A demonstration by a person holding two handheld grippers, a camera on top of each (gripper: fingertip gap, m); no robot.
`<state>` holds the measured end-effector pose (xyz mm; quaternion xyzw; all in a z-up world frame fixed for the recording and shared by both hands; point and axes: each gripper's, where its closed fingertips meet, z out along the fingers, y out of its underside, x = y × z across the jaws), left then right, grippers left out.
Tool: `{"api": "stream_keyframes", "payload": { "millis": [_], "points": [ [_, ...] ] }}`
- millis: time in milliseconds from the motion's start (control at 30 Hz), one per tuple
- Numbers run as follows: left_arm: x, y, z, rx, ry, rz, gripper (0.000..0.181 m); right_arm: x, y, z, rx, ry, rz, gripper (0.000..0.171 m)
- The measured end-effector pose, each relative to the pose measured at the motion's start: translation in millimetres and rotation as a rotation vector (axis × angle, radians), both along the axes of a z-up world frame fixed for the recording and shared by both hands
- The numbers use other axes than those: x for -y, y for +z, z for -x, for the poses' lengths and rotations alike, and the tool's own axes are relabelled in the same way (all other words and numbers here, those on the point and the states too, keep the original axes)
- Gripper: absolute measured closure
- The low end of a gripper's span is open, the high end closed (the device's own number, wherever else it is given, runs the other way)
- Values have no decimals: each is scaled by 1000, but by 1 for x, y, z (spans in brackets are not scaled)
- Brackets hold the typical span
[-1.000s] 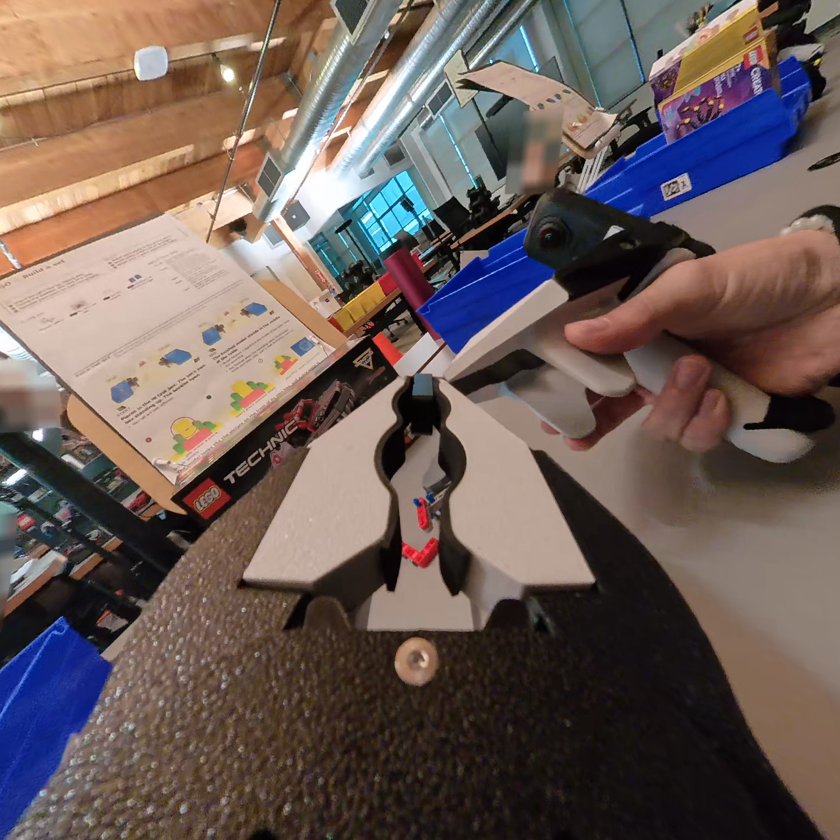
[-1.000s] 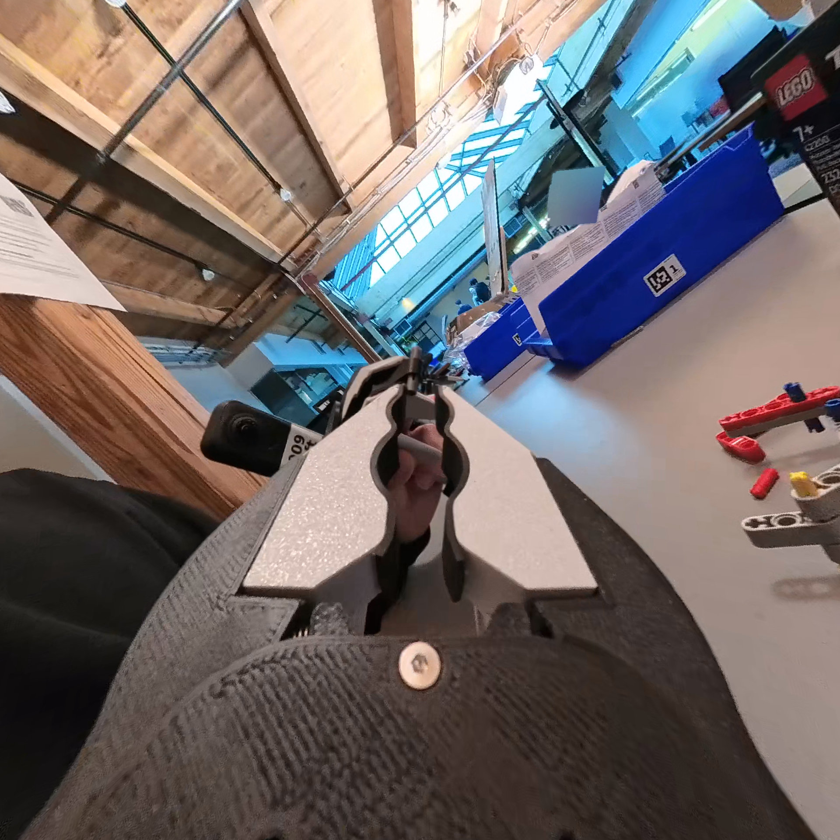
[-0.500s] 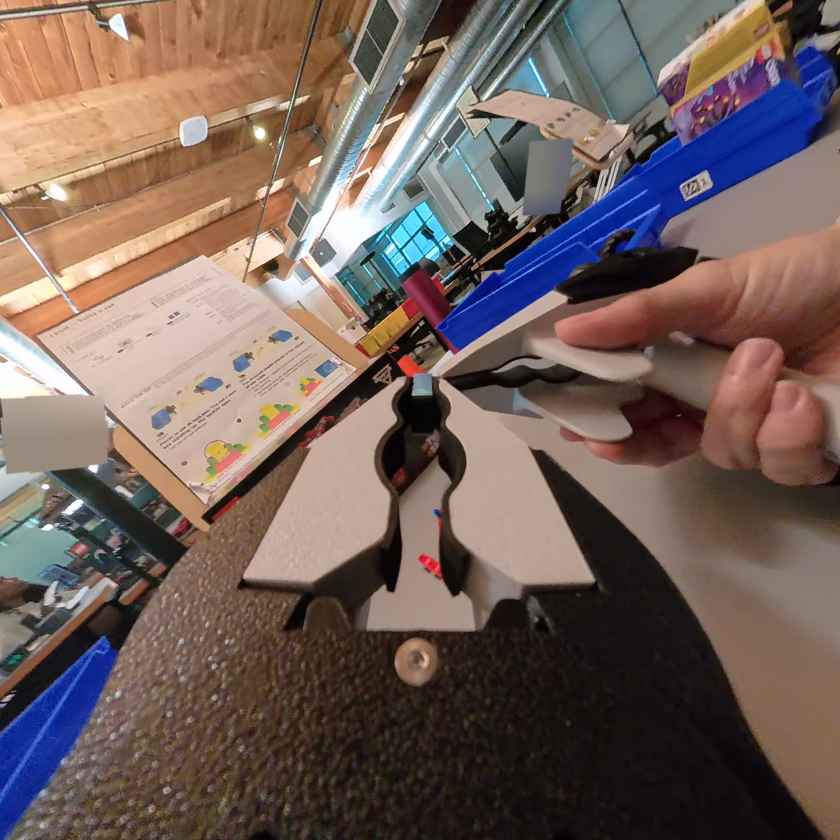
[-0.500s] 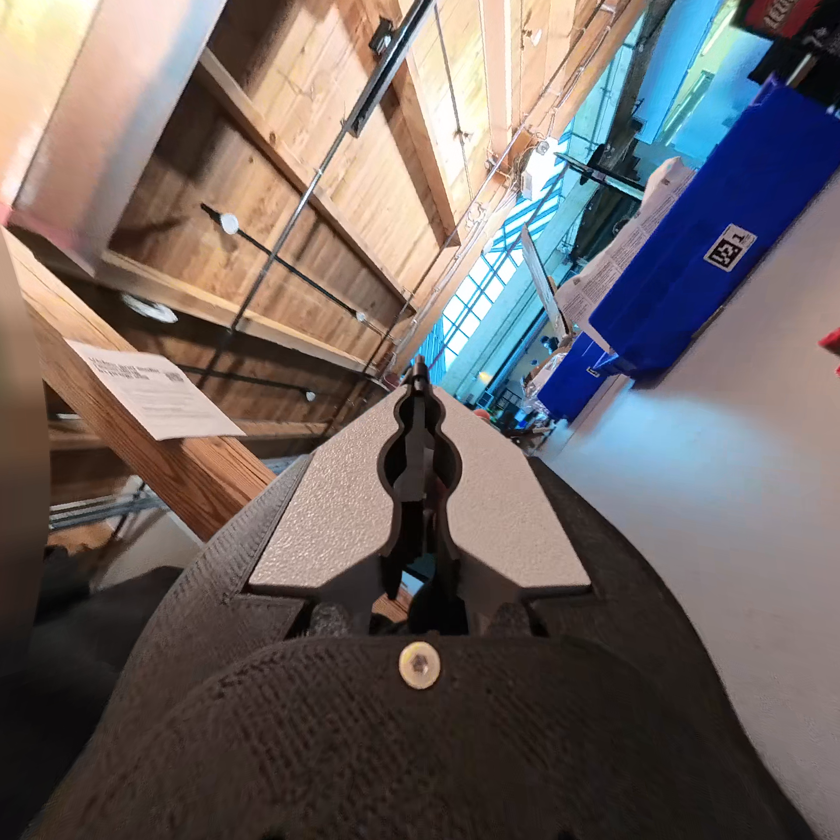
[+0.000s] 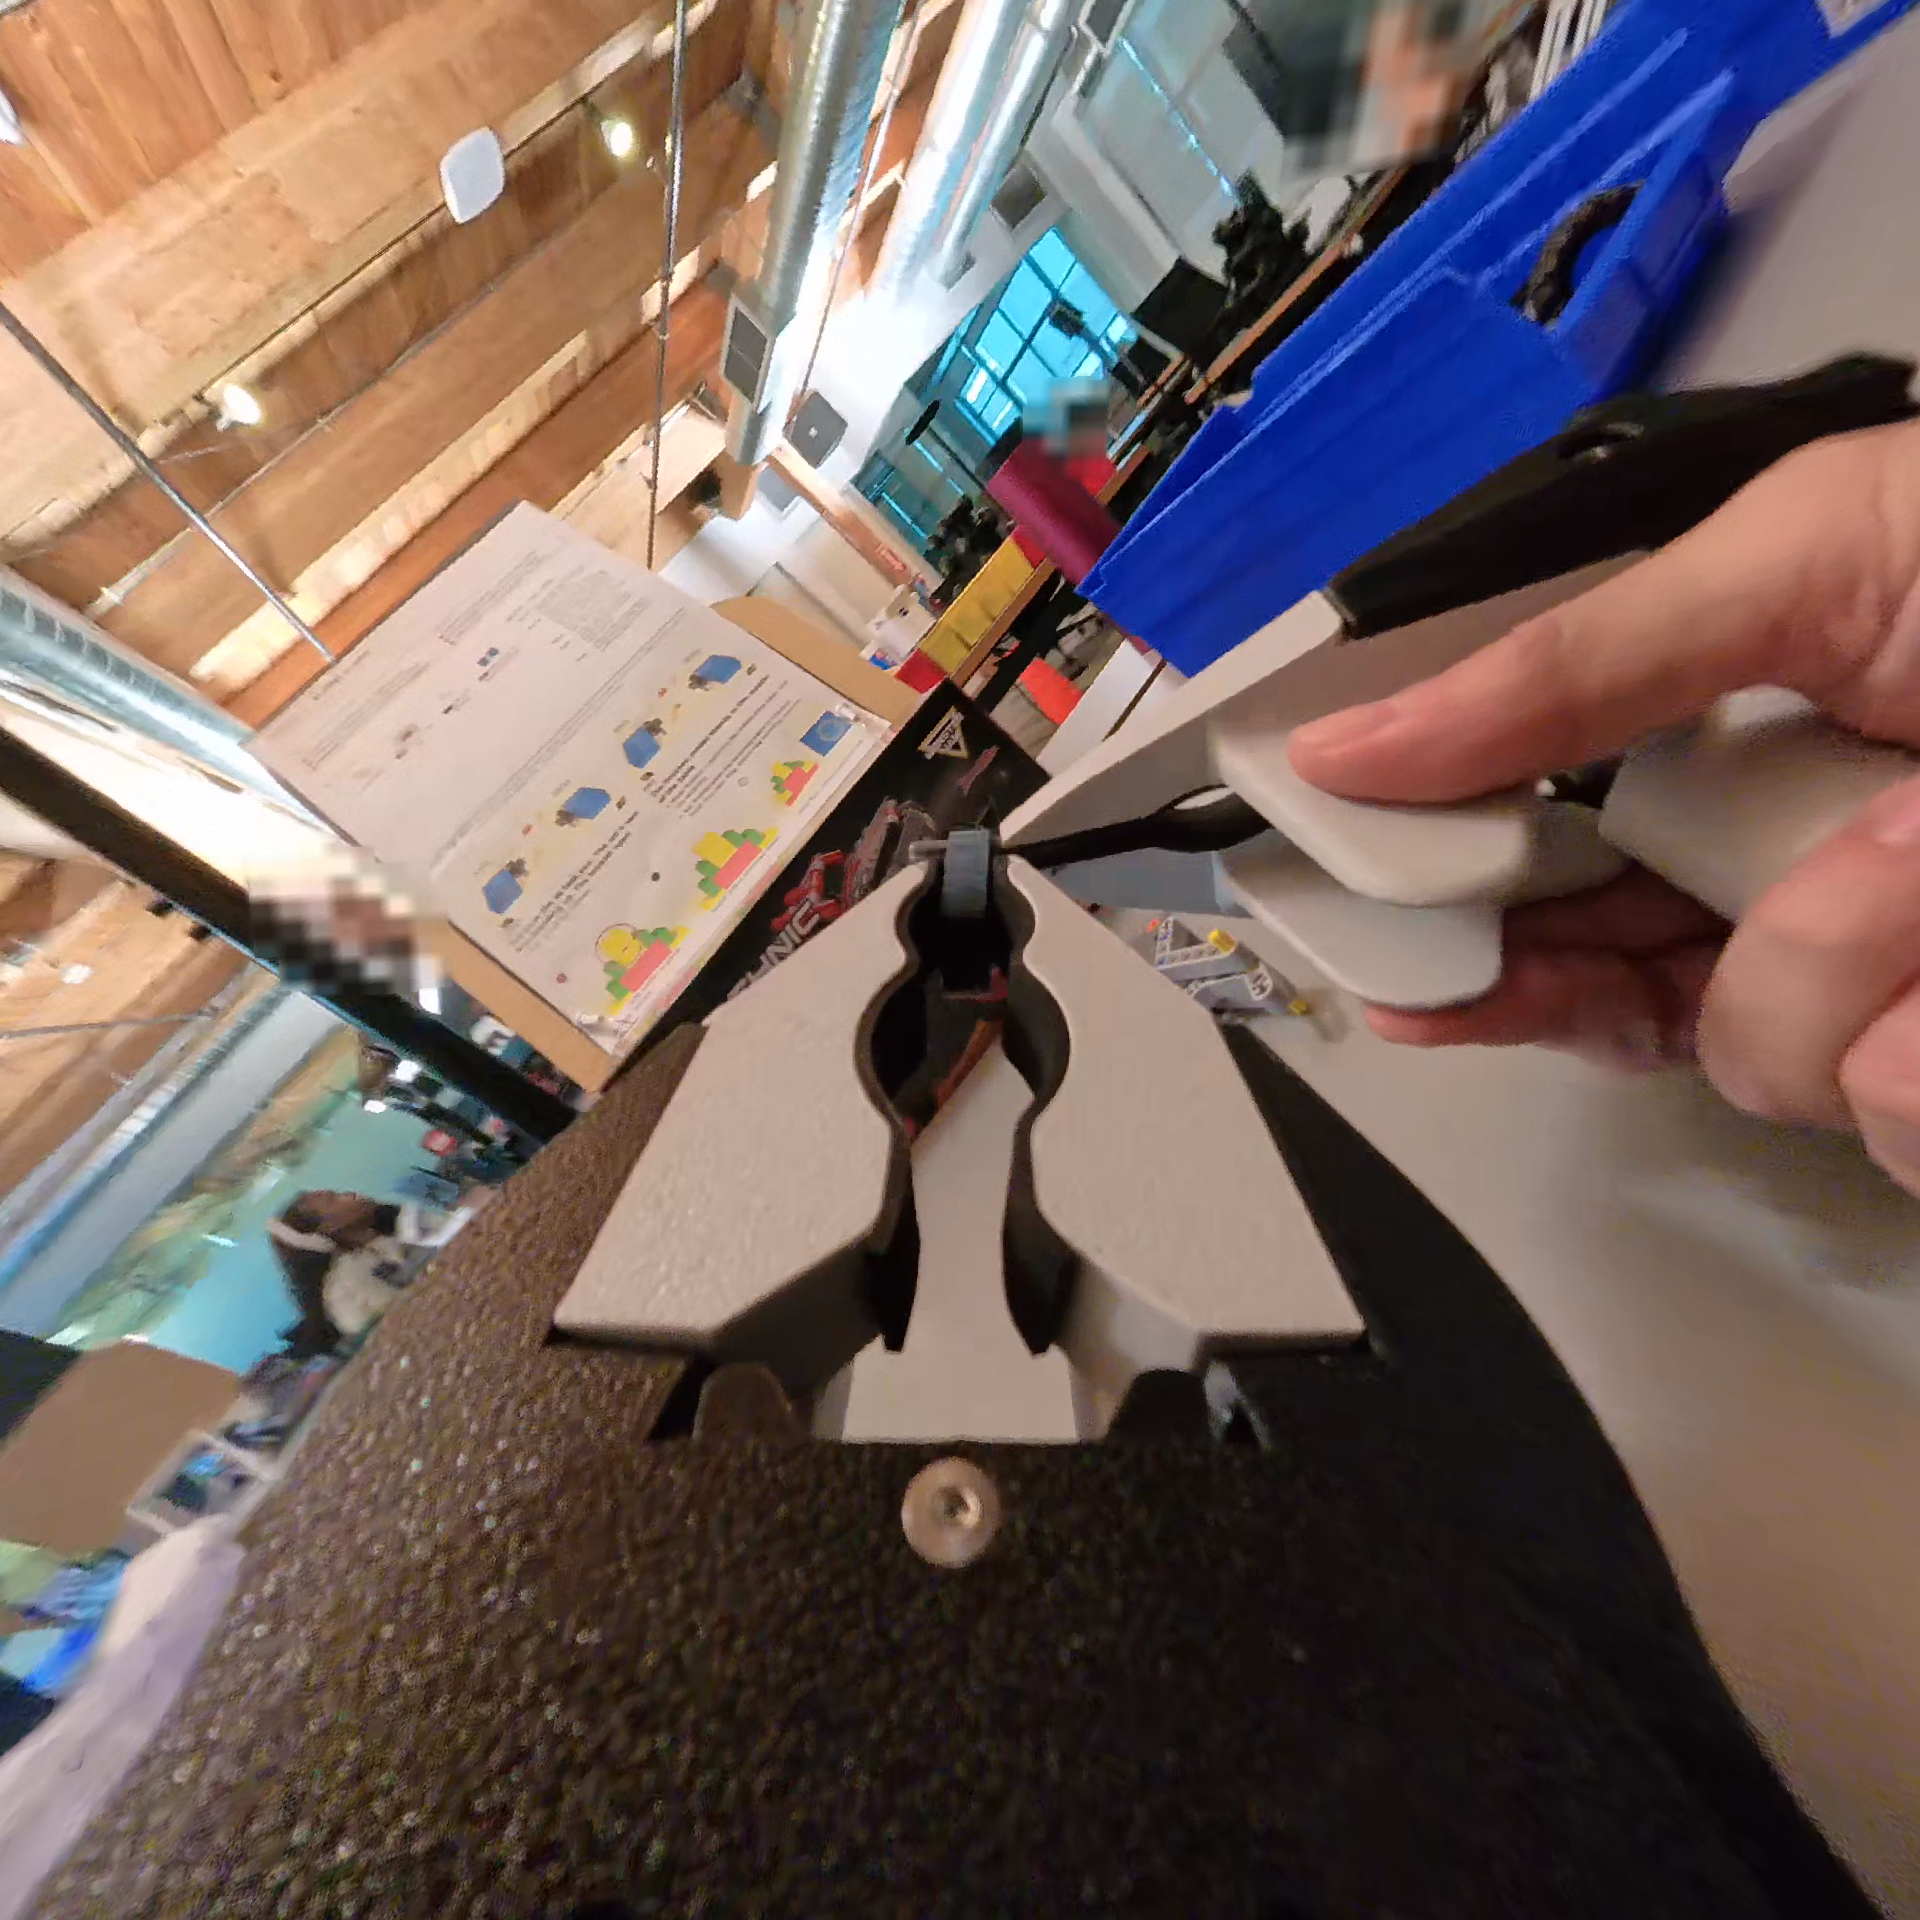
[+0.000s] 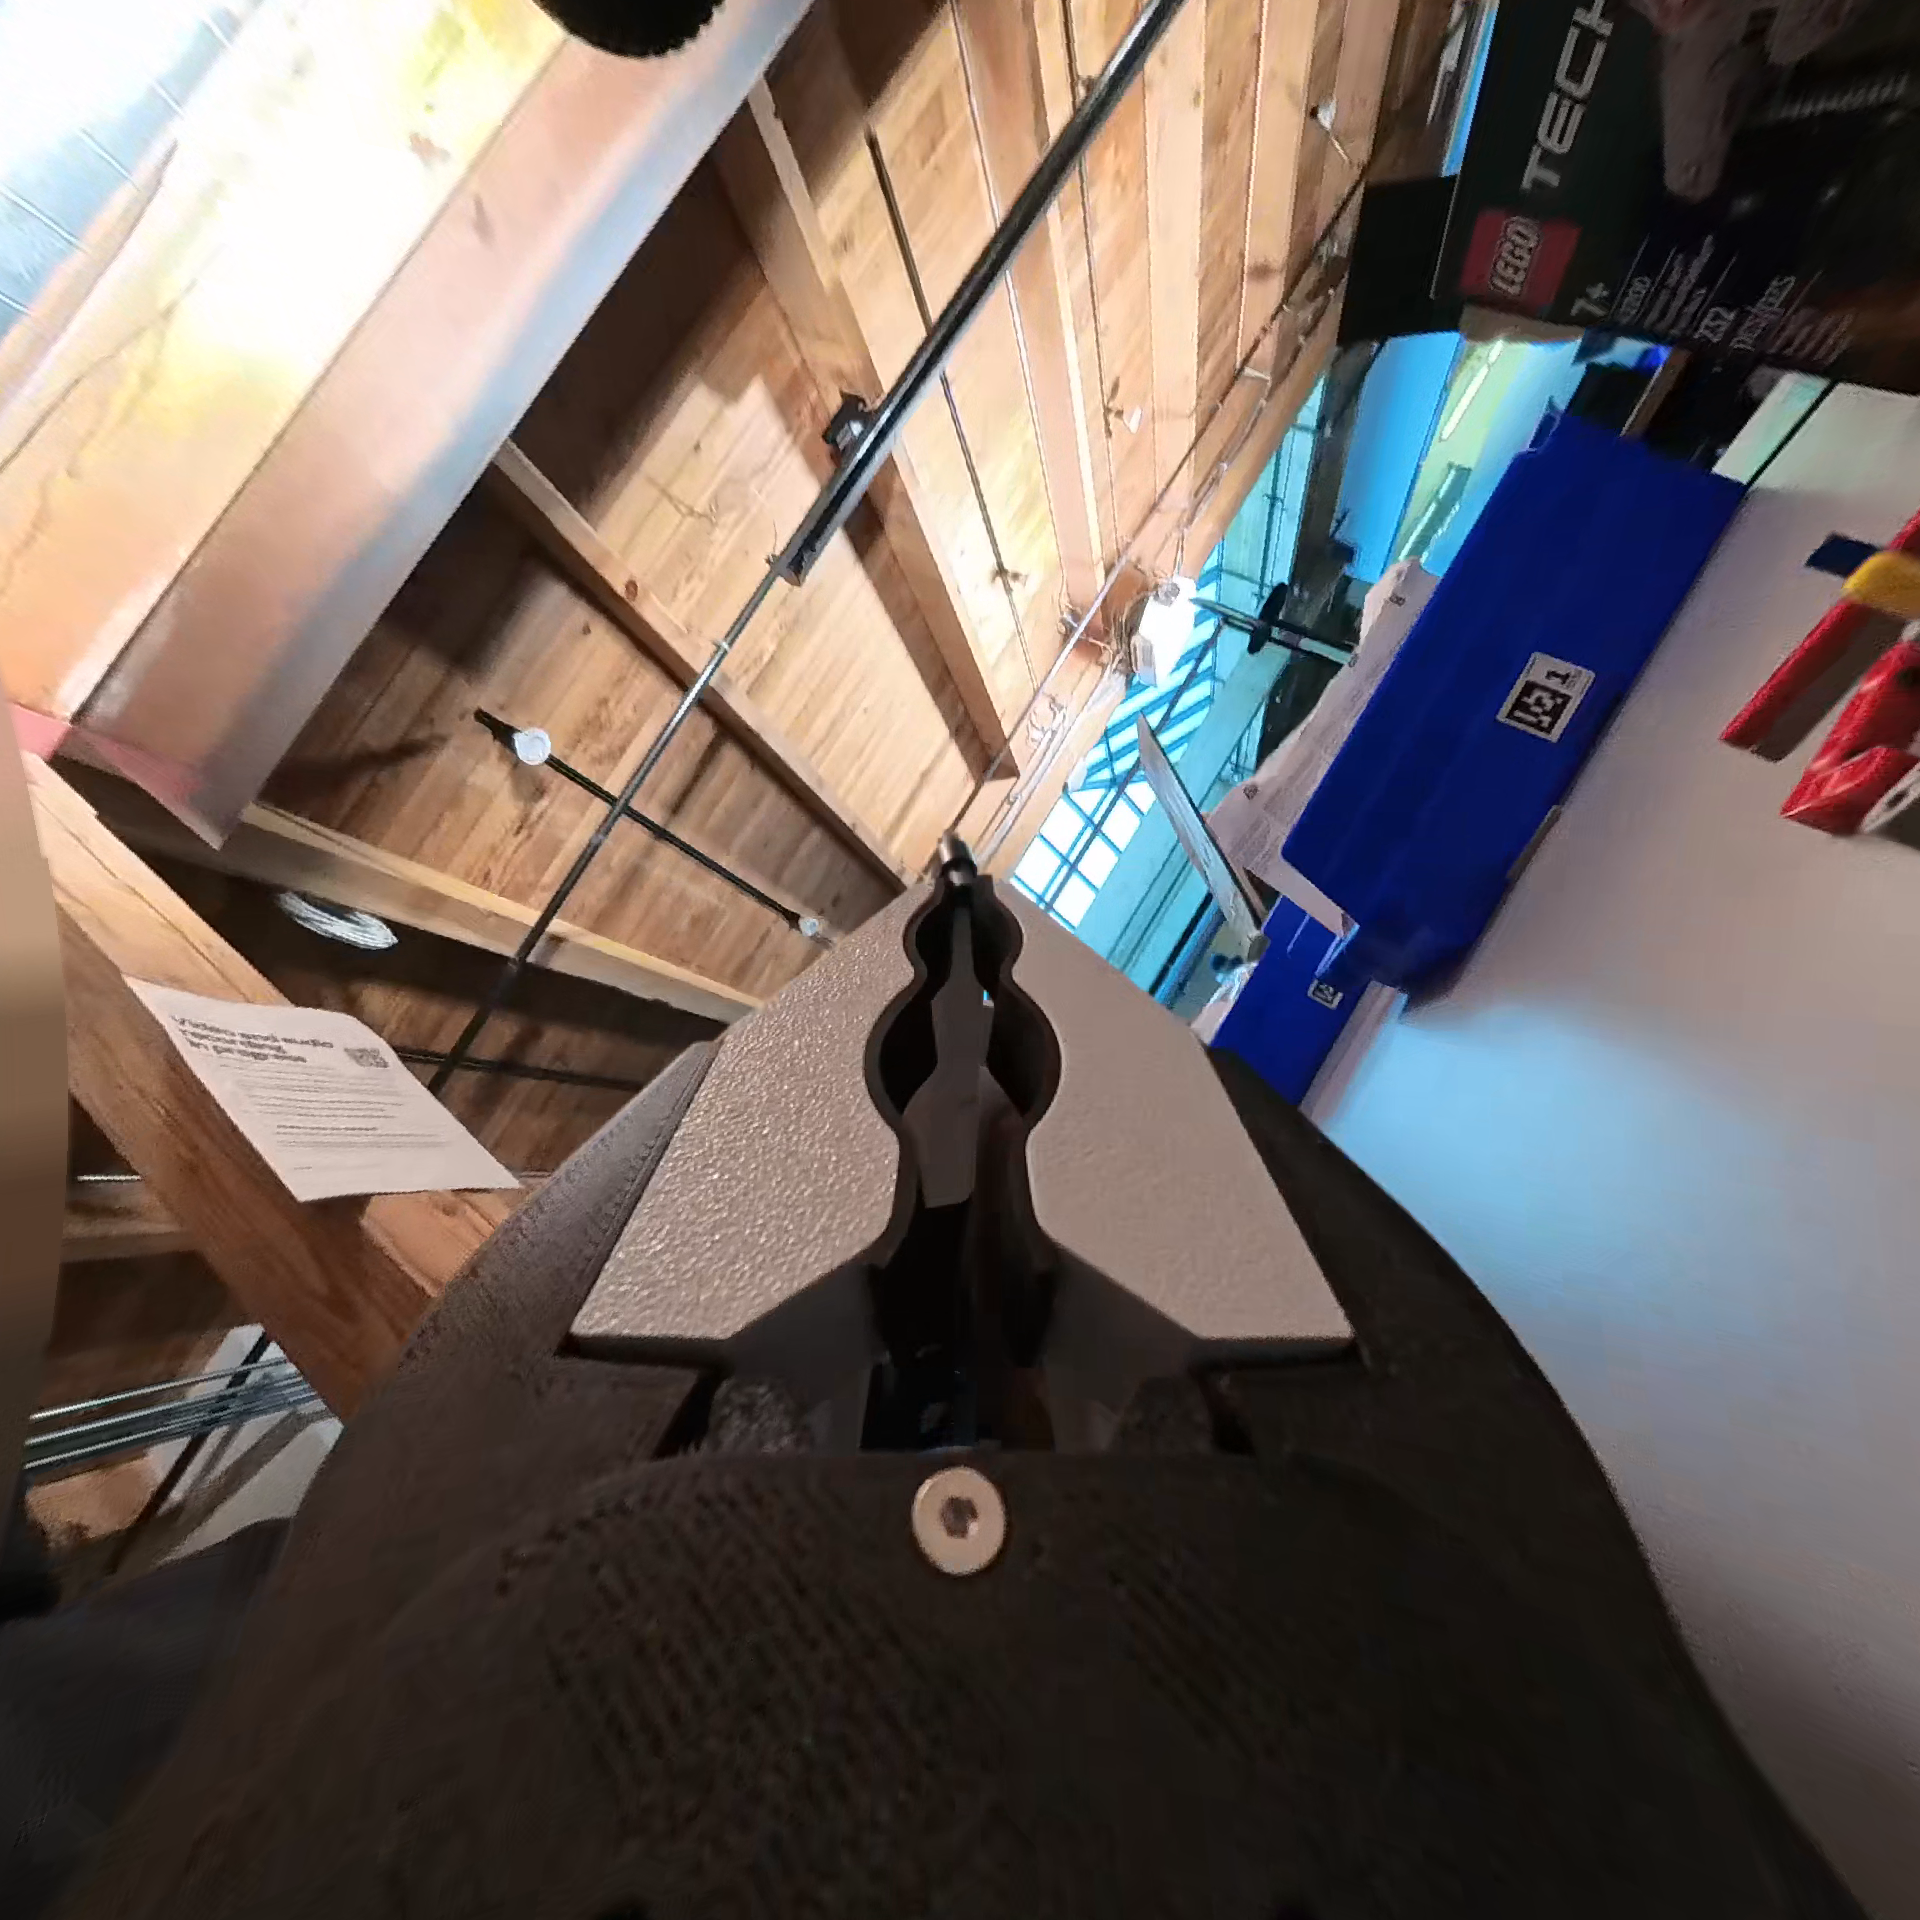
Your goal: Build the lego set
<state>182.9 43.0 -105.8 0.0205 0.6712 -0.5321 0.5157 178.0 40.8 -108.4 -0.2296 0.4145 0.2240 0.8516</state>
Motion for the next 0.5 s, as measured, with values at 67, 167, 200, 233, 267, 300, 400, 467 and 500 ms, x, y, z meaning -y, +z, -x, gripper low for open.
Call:
{"api": "stream_keyframes", "payload": {
  "millis": [67,167,200,233,267,300,400,467,500],
  "points": [
    [-4,-1,-1,-95,-15,67,174,-4,0,0,-10,-5,-2,168],
    [-8,1,-1,-127,3,109,175,-8,1,1,-18,2,-19,168],
    [-19,5,-9,-141,68,171,174,-9,0,1,-27,4,-41,169],
    [-58,19,-32,-139,255,320,176,-7,-4,1,-43,-24,-28,171],
    [-94,34,-49,-186,291,428,176,-1,-3,6,-30,-43,-16,171],
    [-124,49,-60,-268,258,554,176,8,-2,9,-21,-57,-18,171],
    [-108,73,-41,-203,22,404,176,10,0,15,-13,33,13,171],
    [-74,68,-16,-150,-87,276,176,8,15,15,50,31,34,171],
    [-62,66,-5,-124,-128,268,176,0,21,17,79,74,73,171]
  ]
}}
